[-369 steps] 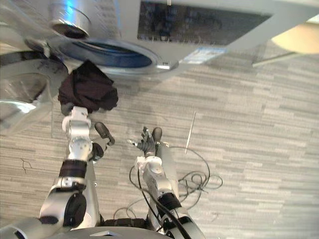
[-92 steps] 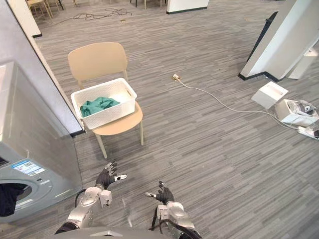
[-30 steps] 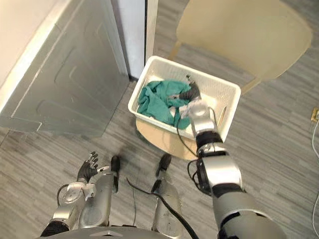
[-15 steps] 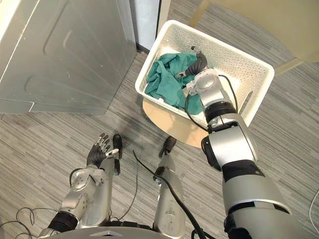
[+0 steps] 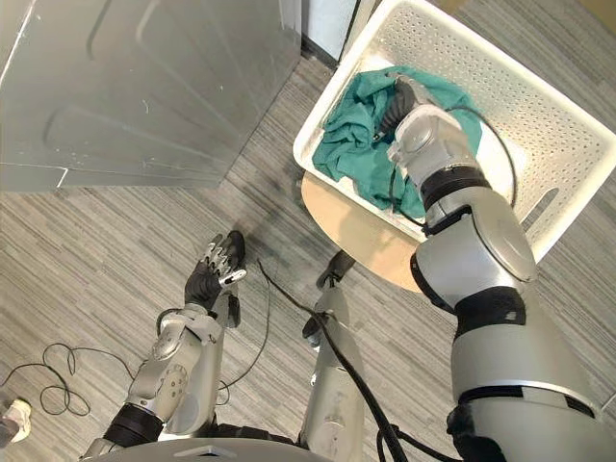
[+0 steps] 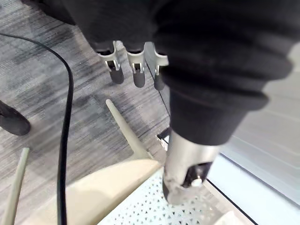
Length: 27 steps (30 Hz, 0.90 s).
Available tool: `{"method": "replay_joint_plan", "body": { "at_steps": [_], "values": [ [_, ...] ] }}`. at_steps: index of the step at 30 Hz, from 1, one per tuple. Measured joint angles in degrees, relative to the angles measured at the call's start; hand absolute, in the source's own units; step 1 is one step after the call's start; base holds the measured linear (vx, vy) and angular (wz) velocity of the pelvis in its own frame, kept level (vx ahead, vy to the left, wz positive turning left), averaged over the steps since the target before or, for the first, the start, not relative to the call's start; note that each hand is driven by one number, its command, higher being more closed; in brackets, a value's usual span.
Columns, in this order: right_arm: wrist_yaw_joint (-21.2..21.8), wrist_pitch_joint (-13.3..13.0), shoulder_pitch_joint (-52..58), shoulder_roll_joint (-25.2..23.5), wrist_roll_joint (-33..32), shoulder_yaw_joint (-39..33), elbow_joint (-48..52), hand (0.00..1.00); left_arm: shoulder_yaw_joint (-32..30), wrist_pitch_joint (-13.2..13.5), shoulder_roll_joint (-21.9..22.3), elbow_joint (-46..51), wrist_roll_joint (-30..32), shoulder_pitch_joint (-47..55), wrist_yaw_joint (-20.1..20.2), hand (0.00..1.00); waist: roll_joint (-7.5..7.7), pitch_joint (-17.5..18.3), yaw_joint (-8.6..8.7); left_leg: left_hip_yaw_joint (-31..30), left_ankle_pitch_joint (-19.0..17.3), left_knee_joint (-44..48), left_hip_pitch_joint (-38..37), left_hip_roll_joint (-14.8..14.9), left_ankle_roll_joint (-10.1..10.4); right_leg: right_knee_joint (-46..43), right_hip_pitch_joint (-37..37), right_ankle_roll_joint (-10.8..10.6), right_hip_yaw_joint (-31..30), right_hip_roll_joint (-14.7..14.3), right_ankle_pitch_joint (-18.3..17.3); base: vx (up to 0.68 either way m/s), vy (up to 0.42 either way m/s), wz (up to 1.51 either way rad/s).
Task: Pick up the laundry basket with both hands and put the clothes into the washing machine.
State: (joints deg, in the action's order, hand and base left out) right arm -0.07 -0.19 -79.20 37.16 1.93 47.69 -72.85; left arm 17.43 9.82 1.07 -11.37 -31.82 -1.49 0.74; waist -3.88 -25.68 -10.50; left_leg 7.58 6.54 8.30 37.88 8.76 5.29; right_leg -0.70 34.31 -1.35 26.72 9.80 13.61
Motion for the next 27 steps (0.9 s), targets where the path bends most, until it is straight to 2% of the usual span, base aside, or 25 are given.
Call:
{"method": "replay_joint_plan", "body": {
  "at_steps": [6, 10, 15, 17, 23, 25, 27],
  "values": [
    [1.07, -1.41, 0.21, 4.41, -4.44, 0.52, 2.25, 1.0, 1.68, 0.02, 1.22, 3.18, -4.96, -0.03, 1.04, 0.0, -0.04, 0.04, -0.18, 0.6, 1.91, -3.58, 0.36, 0.03, 0.35, -0.35, 1.81, 0.28, 0.66, 0.09, -0.09, -0.03, 0.012, 0.05],
    [0.73, -1.41, 1.14, 4.37, -4.83, -1.0, 2.16, 1.0, 1.78, 0.05, 1.99, 4.04, -6.75, -0.08, 0.91, 0.0, -0.05, 0.27, -0.43, 1.56, 2.37, -3.5, -0.01, 0.2, -0.06, -0.43, 1.8, 0.41, 0.18, 0.05, 0.01, -0.03, 0.025, -0.05],
    [-0.86, -1.49, 6.39, 3.64, -8.83, -6.37, 2.22, 1.0, 1.91, 0.1, 2.04, 4.05, -6.85, -0.16, 0.71, 0.0, 0.02, 2.94, -0.77, 2.32, 2.38, -3.17, -0.42, 0.4, -0.06, -0.51, 1.78, 0.46, -0.57, -0.08, 0.05, -0.02, 0.023, -0.07],
    [-2.43, -1.49, 9.57, 2.96, -11.42, -10.35, 2.51, 1.0, 1.87, 0.23, 2.05, 4.26, -6.83, -0.17, 0.36, 0.0, 0.1, 3.22, -0.69, 3.54, 1.88, -2.17, -1.22, 0.76, 0.01, -0.9, 1.37, 0.47, -1.41, -0.1, 0.05, -0.03, 0.018, -0.21],
    [-8.0, -1.02, 20.74, 1.26, -16.62, -28.41, 13.6, 1.0, 1.82, 0.24, 2.03, 4.39, -6.72, -0.15, -1.56, 0.0, 0.15, 3.25, 1.58, 4.49, -1.07, 3.02, -3.09, 2.57, 0.03, -1.67, -1.55, 0.69, -2.38, -1.08, -0.97, -0.06, -0.016, -0.17],
    [-11.22, -1.28, 24.37, 1.27, -18.48, -37.74, 23.4, 1.0, 1.83, 0.28, 1.91, 4.72, -6.64, -0.07, -1.93, 0.0, 0.22, 3.29, 2.69, 4.93, -1.34, 3.51, -4.42, 2.93, 0.15, -1.53, -2.83, 0.89, -2.34, -1.36, -1.3, -0.03, -0.043, -0.14],
    [-13.29, -2.22, 26.98, 1.22, -19.13, -43.47, 31.03, 1.0, 1.88, 0.28, 1.67, 4.84, -6.49, -0.07, -2.02, 0.0, 0.29, 3.33, 3.47, 5.15, -1.36, 3.51, -5.45, 3.12, 0.18, -1.12, -3.91, 0.76, -2.31, -1.62, -1.2, -0.01, -0.037, -0.1]
  ]
}}
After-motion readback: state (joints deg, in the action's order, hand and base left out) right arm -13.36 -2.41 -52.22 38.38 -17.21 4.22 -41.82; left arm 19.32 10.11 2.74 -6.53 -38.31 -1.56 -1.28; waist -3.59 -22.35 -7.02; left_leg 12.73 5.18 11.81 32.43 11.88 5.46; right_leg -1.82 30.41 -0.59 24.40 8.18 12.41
